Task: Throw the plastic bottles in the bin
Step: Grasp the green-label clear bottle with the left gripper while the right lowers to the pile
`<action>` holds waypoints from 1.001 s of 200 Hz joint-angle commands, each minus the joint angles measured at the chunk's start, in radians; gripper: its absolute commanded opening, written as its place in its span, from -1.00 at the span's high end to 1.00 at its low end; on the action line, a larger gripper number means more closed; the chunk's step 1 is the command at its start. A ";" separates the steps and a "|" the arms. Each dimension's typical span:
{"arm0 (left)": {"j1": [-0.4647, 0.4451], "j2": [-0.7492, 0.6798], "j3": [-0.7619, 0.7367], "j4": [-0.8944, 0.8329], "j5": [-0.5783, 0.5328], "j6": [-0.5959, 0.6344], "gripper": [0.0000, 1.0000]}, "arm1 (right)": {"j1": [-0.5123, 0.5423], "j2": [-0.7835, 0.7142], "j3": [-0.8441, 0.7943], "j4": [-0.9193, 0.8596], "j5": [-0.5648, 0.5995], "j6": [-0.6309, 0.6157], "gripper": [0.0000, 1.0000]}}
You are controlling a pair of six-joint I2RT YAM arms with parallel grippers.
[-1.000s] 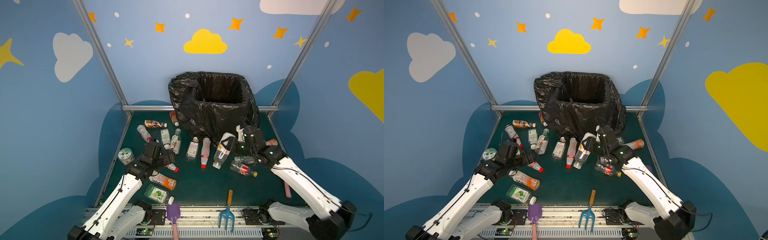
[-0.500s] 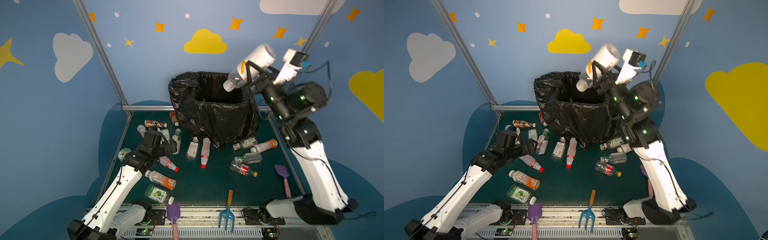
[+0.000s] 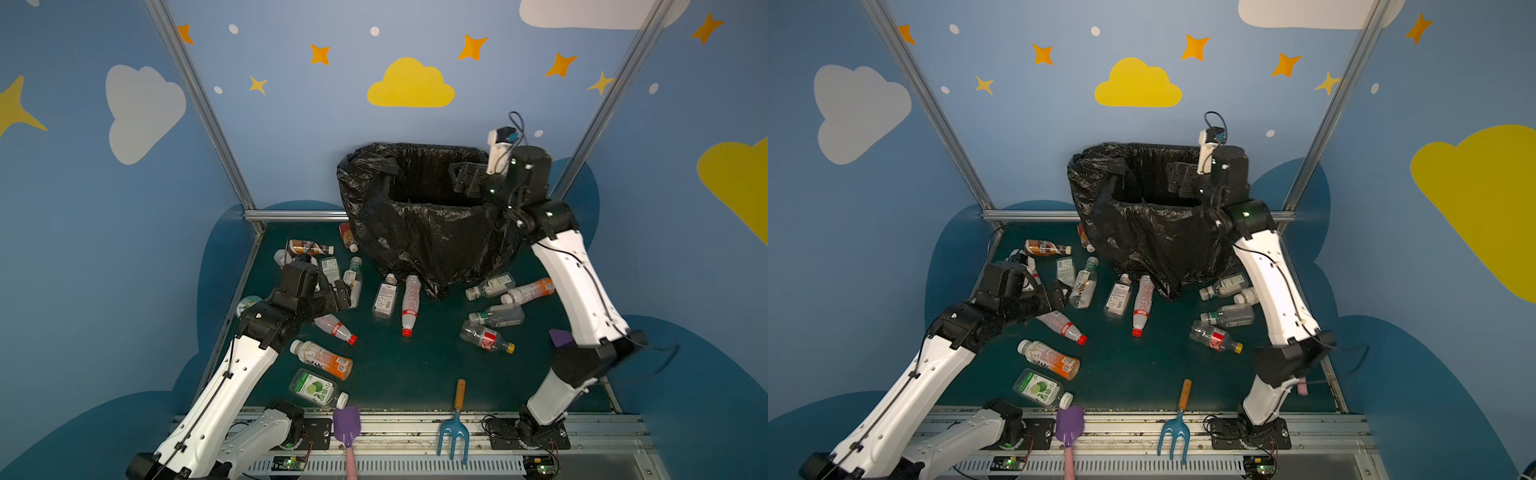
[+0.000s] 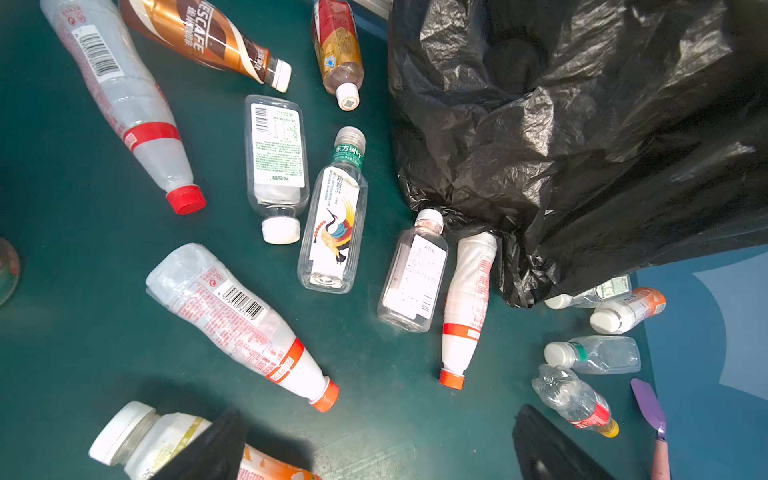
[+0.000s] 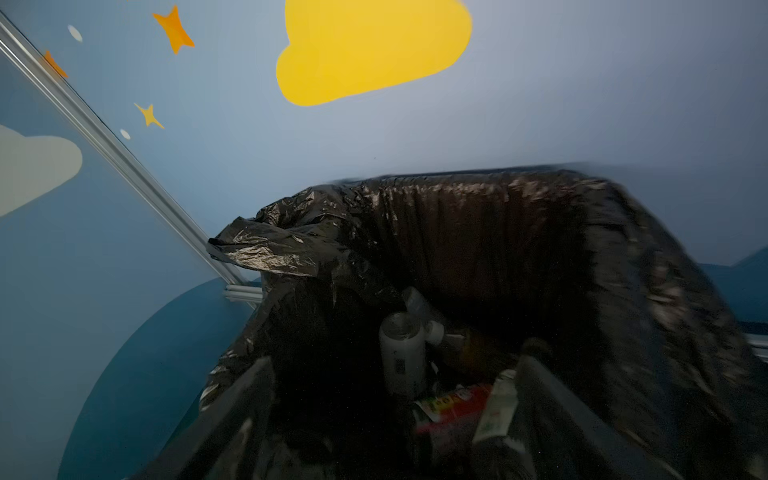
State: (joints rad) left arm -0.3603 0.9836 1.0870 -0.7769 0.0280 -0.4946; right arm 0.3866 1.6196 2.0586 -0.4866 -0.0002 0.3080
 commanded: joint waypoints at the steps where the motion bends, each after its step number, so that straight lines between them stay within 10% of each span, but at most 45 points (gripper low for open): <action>1: 0.001 0.019 -0.011 -0.033 -0.008 -0.004 -0.99 | -0.021 -0.214 -0.119 0.114 0.019 0.001 -0.78; 79: -0.008 0.155 -0.049 -0.046 -0.009 -0.048 -0.94 | -0.051 -0.551 -0.556 -0.302 0.178 -0.039 -0.68; 200: 0.074 0.657 0.325 -0.167 0.044 0.087 -0.77 | -0.038 -0.559 -0.984 -0.323 -0.136 0.132 -0.29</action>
State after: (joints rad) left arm -0.3130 1.5394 1.3220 -0.8703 0.0429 -0.4969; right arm 0.3420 1.0508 1.0832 -0.8059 -0.0769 0.4240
